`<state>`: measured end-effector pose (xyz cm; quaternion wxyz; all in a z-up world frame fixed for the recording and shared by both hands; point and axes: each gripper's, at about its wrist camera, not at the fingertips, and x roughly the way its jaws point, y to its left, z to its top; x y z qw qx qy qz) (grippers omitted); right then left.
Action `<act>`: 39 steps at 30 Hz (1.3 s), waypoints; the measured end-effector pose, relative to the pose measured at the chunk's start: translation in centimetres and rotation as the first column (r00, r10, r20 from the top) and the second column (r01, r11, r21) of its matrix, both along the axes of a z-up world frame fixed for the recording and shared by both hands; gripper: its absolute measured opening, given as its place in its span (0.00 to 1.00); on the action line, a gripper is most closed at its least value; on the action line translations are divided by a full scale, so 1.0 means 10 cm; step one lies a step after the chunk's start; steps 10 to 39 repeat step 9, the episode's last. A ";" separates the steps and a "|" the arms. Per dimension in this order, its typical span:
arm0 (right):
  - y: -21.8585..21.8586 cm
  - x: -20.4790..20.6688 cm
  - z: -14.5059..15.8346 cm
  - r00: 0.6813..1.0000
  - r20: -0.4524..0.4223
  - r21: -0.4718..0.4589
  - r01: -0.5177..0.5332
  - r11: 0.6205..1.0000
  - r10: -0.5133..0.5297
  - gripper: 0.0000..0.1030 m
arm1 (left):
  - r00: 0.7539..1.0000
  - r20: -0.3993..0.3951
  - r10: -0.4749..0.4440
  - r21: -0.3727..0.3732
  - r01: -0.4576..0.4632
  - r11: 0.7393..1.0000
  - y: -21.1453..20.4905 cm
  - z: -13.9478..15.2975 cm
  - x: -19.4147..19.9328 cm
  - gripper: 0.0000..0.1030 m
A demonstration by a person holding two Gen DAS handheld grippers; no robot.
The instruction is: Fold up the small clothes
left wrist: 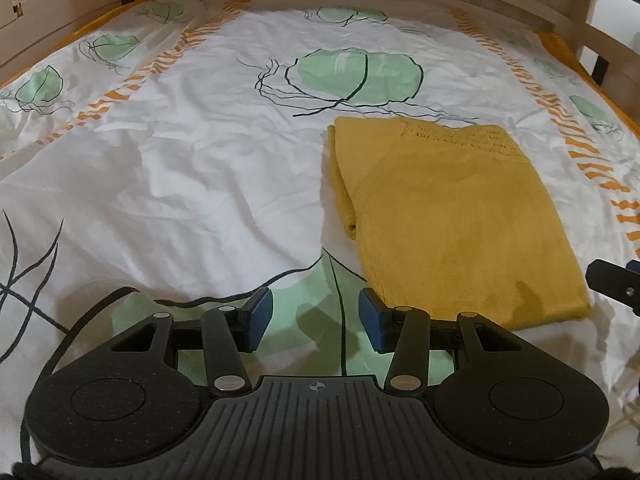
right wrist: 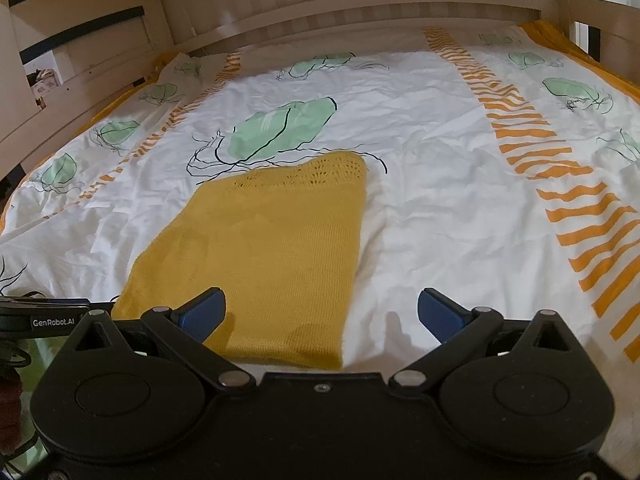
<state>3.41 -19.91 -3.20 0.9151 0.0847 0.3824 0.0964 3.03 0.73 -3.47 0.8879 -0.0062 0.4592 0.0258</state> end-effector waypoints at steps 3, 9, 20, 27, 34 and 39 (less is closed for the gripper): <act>0.00 0.00 0.00 1.000 0.000 -0.001 -0.001 1.000 0.001 0.99 | 1.000 0.005 0.001 -0.004 -0.001 1.000 0.00 0.01 -0.01 0.44; -0.01 -0.01 -0.01 1.000 -0.005 0.000 0.004 1.000 -0.004 0.99 | 1.000 0.016 -0.007 -0.001 0.007 1.000 -0.02 0.03 -0.02 0.44; -0.01 -0.01 -0.01 1.000 -0.005 0.000 0.004 1.000 -0.004 0.99 | 1.000 0.016 -0.007 -0.001 0.007 1.000 -0.02 0.03 -0.02 0.44; -0.01 -0.01 -0.01 1.000 -0.005 0.000 0.004 1.000 -0.004 0.99 | 1.000 0.016 -0.007 -0.001 0.007 1.000 -0.02 0.03 -0.02 0.44; -0.01 -0.01 -0.01 1.000 -0.005 0.000 0.004 1.000 -0.004 0.99 | 1.000 0.016 -0.007 -0.001 0.007 1.000 -0.02 0.03 -0.02 0.44; -0.01 -0.01 -0.01 1.000 -0.005 0.000 0.004 1.000 -0.004 0.99 | 1.000 0.016 -0.007 -0.001 0.007 1.000 -0.02 0.03 -0.02 0.44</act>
